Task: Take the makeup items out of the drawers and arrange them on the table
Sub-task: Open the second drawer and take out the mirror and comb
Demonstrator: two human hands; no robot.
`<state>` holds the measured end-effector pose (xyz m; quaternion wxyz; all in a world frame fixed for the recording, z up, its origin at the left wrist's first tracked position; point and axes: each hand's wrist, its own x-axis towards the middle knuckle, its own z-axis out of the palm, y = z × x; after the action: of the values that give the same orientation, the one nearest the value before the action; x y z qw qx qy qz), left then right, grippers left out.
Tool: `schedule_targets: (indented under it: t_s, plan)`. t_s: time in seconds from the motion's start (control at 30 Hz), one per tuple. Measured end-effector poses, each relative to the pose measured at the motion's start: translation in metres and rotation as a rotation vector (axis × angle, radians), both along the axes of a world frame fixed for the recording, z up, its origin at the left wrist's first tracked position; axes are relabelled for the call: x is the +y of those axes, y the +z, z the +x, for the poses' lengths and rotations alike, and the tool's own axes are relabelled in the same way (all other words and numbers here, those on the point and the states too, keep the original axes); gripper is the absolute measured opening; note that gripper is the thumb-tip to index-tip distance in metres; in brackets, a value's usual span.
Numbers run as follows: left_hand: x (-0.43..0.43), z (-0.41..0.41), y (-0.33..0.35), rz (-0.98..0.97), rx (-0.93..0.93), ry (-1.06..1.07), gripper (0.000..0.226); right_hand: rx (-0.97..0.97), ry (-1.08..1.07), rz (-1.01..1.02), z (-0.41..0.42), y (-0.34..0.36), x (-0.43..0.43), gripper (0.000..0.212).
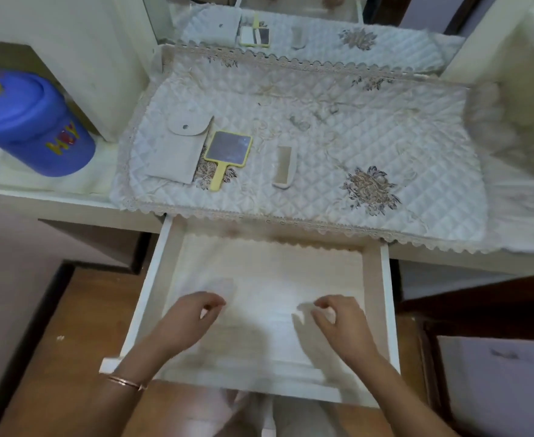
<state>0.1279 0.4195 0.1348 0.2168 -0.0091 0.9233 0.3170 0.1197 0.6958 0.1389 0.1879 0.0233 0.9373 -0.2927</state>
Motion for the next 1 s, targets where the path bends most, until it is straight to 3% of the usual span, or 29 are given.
schedule_targets:
  t_s: [0.13,0.2,0.27,0.3,0.4,0.43,0.53,0.63,0.73,0.8,0.83,0.93,1.0]
  plan:
    - [-0.013,0.063,-0.016,-0.008,-0.13,0.013,0.015,-0.117,-0.078,0.08,0.08,-0.011,0.023,0.033]
    - [-0.016,0.079,-0.02,0.002,-0.156,-0.002,0.021,-0.14,-0.075,0.071,0.101,-0.009,0.025,0.066]
    - [-0.017,0.087,-0.02,-0.03,-0.135,-0.037,0.012,-0.099,-0.032,0.066,0.114,-0.013,0.028,0.103]
    - [-0.016,0.089,-0.02,-0.058,-0.127,-0.056,0.011,-0.075,-0.011,0.077,0.117,-0.015,0.029,0.101]
    - [-0.017,0.092,-0.02,-0.105,-0.098,-0.116,0.024,-0.029,0.026,0.136,0.118,-0.017,0.031,0.041]
    - [-0.018,0.092,-0.02,-0.089,-0.093,-0.124,0.023,-0.013,0.039,0.143,0.118,-0.018,0.031,0.034]
    - [-0.021,0.087,-0.025,-0.043,-0.078,-0.11,0.027,0.012,0.064,0.168,0.113,-0.023,0.033,0.045]
    - [-0.019,0.07,-0.029,-0.051,-0.012,-0.069,0.024,0.053,0.072,0.219,0.096,-0.028,0.033,0.033]
    - [-0.017,0.045,-0.032,-0.092,0.092,-0.055,0.035,0.178,0.118,0.277,0.068,-0.035,0.035,0.056]
    - [-0.015,0.024,-0.035,-0.125,0.131,-0.011,0.031,0.201,0.158,0.344,0.044,-0.035,0.035,0.066]
    - [-0.013,0.013,-0.036,-0.142,0.156,0.006,0.028,0.21,0.182,0.388,0.032,-0.034,0.034,0.064]
    - [-0.005,-0.023,-0.038,-0.248,0.33,-0.028,0.033,0.357,0.202,0.431,-0.01,-0.034,0.031,0.033]
    - [0.001,-0.048,-0.033,-0.313,0.376,-0.022,0.053,0.415,0.209,0.446,-0.037,-0.034,0.028,0.057]
